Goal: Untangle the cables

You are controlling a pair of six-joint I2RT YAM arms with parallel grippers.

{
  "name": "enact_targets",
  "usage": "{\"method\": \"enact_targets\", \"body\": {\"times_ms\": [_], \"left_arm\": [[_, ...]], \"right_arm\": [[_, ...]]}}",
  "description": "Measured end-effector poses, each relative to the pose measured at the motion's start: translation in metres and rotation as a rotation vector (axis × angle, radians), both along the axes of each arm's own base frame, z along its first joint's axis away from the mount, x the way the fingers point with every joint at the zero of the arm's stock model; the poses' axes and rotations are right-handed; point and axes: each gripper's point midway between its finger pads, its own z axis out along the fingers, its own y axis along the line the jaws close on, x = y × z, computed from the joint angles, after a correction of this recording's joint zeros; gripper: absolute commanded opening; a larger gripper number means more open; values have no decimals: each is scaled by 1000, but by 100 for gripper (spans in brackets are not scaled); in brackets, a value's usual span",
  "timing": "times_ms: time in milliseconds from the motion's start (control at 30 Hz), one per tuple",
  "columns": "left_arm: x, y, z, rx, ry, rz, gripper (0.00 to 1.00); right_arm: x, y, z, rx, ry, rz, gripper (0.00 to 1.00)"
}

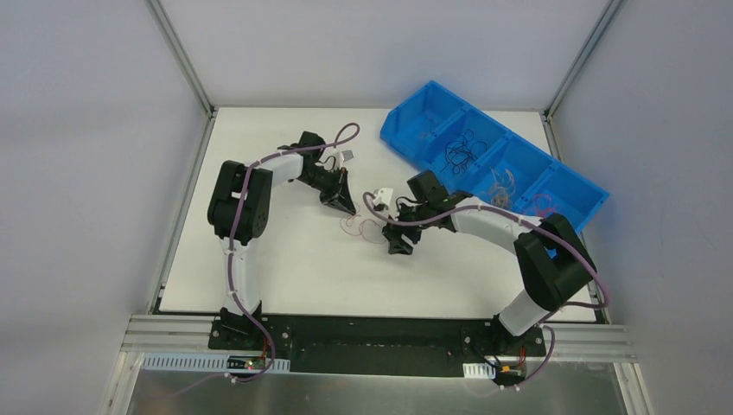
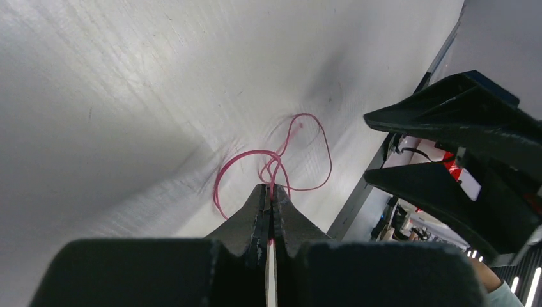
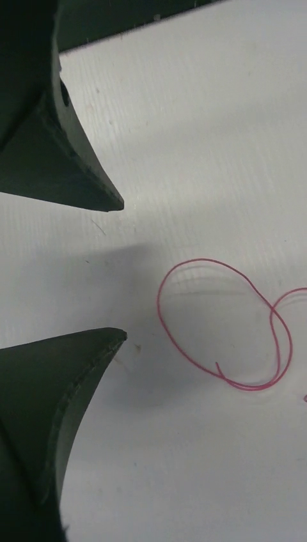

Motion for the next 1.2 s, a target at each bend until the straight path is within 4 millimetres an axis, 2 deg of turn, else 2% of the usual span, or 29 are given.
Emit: {"method": "enact_targets", "body": {"times_ms": [167,233,367,500,567,667,833,933,1067,1200], "left_arm": [[-7,-10,-7,-17,54,-6,0],[-9,-13,-11,-18,78,-2,0],[-14,-23,-14,-25,106,-2,0],[-24,-40,-15,-40,126,-23,0],[-29,-50,-18,-47,138,-35,0],[-33,-59,-23,-58,165,-39,0],[-30,-57,-26,-80,211,-9,0],[-27,-54,-27,-84,226,11,0],[-24,-49,-27,-85,245,33,0],[-24,-50,-28,-85,257,38,0]], "right_arm": [[16,14,-36,-74,-155,56,30],[25,23,-40,-84,-204,68,21],[47,40,-39,-92,-283,67,13],[52,47,-38,-79,-304,73,12],[51,48,-38,-74,-302,79,17],[48,48,-38,-73,-291,84,29],[46,42,-37,-57,-258,76,56],[44,31,-34,-57,-199,35,70],[48,13,-22,-43,-104,-77,77],[57,13,-2,-14,-9,-191,79]]}}
